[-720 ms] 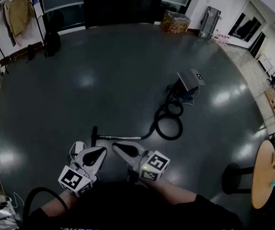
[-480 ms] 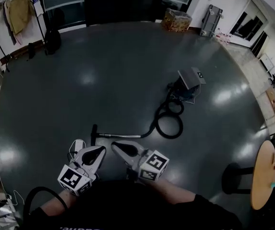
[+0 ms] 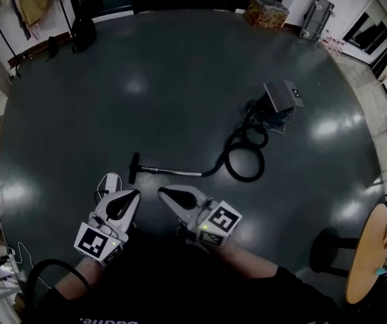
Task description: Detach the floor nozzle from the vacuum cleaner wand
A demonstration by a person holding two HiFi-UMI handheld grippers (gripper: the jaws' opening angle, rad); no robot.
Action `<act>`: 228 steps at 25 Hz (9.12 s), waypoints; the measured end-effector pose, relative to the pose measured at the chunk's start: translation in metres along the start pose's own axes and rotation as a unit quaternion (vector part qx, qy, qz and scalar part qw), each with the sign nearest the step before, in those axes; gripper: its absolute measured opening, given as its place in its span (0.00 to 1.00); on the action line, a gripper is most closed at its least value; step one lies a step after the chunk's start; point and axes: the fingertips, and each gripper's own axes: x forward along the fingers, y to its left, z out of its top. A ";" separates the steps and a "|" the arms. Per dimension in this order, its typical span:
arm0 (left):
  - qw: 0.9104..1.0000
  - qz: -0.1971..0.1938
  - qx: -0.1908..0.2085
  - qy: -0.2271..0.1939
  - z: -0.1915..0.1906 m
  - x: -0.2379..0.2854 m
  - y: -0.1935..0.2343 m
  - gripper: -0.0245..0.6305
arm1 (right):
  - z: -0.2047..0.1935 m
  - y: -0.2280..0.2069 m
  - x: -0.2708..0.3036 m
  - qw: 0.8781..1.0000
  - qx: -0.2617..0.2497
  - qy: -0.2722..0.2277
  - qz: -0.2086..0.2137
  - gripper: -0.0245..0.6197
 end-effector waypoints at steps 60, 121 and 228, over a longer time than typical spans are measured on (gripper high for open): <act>0.904 -0.174 0.274 0.279 -0.668 0.187 0.315 0.31 | -0.582 -0.438 0.146 0.952 -0.068 0.299 -0.005 0.37; 0.739 -0.359 -0.012 0.570 -0.818 0.139 0.361 0.25 | -0.774 -0.477 0.168 0.801 -0.273 0.526 0.082 0.34; 0.997 -0.055 0.038 0.048 -0.003 -0.077 -0.026 0.04 | -0.020 0.092 0.027 0.996 -0.048 0.074 0.025 0.04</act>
